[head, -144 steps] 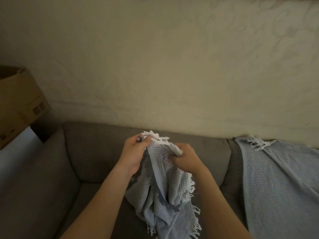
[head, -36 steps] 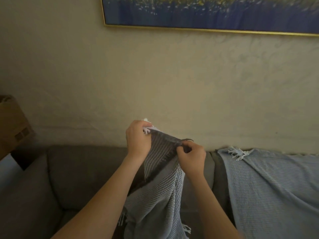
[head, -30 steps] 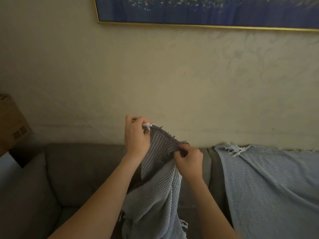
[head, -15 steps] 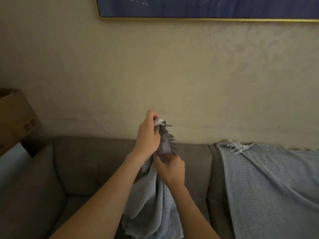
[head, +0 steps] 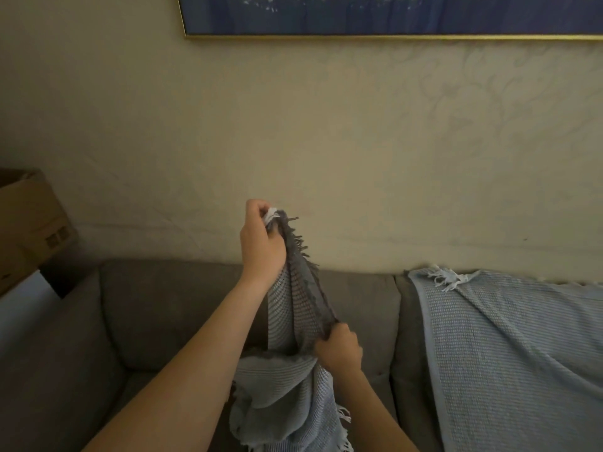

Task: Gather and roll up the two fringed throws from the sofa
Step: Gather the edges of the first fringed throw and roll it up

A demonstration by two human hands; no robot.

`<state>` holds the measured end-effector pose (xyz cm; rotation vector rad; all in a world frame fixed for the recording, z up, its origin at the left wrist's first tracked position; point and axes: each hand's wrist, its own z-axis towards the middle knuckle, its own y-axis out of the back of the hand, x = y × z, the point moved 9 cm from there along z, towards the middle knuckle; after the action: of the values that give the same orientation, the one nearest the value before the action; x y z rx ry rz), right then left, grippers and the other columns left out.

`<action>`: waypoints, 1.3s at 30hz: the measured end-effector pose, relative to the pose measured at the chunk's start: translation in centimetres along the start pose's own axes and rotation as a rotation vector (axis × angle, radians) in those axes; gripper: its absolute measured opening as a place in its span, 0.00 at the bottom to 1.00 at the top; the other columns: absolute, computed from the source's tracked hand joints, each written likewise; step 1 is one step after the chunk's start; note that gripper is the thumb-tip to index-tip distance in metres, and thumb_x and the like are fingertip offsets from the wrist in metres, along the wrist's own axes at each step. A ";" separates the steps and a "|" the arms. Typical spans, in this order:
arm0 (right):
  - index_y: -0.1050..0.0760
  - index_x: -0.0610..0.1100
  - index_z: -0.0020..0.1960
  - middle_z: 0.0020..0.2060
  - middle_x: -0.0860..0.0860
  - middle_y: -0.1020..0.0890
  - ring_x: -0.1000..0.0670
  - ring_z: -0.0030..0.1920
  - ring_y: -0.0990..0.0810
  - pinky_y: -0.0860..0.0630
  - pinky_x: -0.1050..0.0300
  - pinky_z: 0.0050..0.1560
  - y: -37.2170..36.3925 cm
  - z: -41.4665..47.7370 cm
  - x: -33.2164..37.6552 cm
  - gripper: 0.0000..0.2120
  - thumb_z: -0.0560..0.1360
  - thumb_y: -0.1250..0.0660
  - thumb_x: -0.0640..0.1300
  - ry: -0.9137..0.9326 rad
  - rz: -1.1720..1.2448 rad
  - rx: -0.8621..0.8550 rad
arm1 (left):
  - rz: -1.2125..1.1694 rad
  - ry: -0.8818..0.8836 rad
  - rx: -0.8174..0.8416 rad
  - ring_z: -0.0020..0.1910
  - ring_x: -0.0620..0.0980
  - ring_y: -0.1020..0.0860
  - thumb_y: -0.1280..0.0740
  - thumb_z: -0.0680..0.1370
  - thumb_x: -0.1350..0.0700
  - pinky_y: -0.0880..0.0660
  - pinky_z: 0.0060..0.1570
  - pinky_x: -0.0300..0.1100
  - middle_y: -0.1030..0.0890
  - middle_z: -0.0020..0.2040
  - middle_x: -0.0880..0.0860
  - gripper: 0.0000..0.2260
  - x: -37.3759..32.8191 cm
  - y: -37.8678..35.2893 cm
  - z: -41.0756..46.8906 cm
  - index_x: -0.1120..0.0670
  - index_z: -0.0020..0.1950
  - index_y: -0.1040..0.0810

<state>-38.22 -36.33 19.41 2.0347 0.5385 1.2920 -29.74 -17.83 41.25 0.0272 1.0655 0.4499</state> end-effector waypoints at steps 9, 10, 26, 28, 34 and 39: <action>0.19 0.39 0.55 0.52 0.41 0.16 0.37 0.58 0.24 0.33 0.43 0.60 17.3 1.6 5.2 0.12 0.73 0.35 0.34 0.126 -0.167 -0.725 | -0.062 0.155 -0.196 0.47 0.42 0.22 0.37 0.85 0.66 0.26 0.47 0.38 0.22 0.52 0.51 0.09 3.5 5.1 1.7 0.55 0.62 0.29; 0.18 0.38 0.54 0.52 0.41 0.16 0.37 0.58 0.25 0.34 0.43 0.58 19.3 0.7 6.6 0.13 0.71 0.34 0.32 0.169 -0.103 -0.840 | -0.096 0.174 -0.212 0.49 0.46 0.21 0.37 0.85 0.64 0.24 0.50 0.42 0.21 0.54 0.52 0.08 3.7 5.5 1.9 0.55 0.63 0.29; 0.15 0.42 0.58 0.46 0.42 0.15 0.39 0.49 0.21 0.27 0.53 0.46 5.7 0.0 13.1 0.26 0.66 0.39 0.27 0.522 -0.003 -0.409 | -0.118 0.132 -0.459 0.48 0.56 0.24 0.42 0.83 0.68 0.29 0.48 0.48 0.25 0.52 0.54 0.08 4.4 12.9 4.1 0.59 0.61 0.34; 0.18 0.39 0.45 0.37 0.40 0.18 0.35 0.41 0.21 0.35 0.52 0.37 3.6 0.5 11.2 0.15 0.65 0.39 0.29 0.477 -0.073 -0.327 | -0.108 0.072 -0.447 0.48 0.56 0.23 0.42 0.82 0.70 0.26 0.49 0.48 0.24 0.52 0.55 0.11 3.8 13.8 4.4 0.57 0.60 0.34; 0.29 0.50 0.31 0.24 0.51 0.29 0.51 0.25 0.32 0.35 0.52 0.29 -0.4 0.1 8.7 0.16 0.70 0.36 0.31 0.402 -0.046 -0.241 | -0.095 0.108 -0.398 0.52 0.55 0.21 0.41 0.82 0.70 0.22 0.55 0.55 0.23 0.54 0.54 0.13 5.3 14.3 3.7 0.57 0.63 0.33; 0.24 0.54 0.42 0.33 0.55 0.20 0.57 0.34 0.22 0.25 0.57 0.35 -2.3 0.0 6.8 0.12 0.71 0.25 0.39 0.361 0.108 -0.184 | -0.068 0.131 -0.373 0.55 0.57 0.20 0.40 0.82 0.69 0.21 0.58 0.60 0.22 0.56 0.56 0.13 7.3 15.5 3.8 0.53 0.61 0.33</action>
<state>-35.24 -30.34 22.12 1.7084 0.4540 1.7238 -28.87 -0.34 40.63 -0.3723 1.0930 0.5881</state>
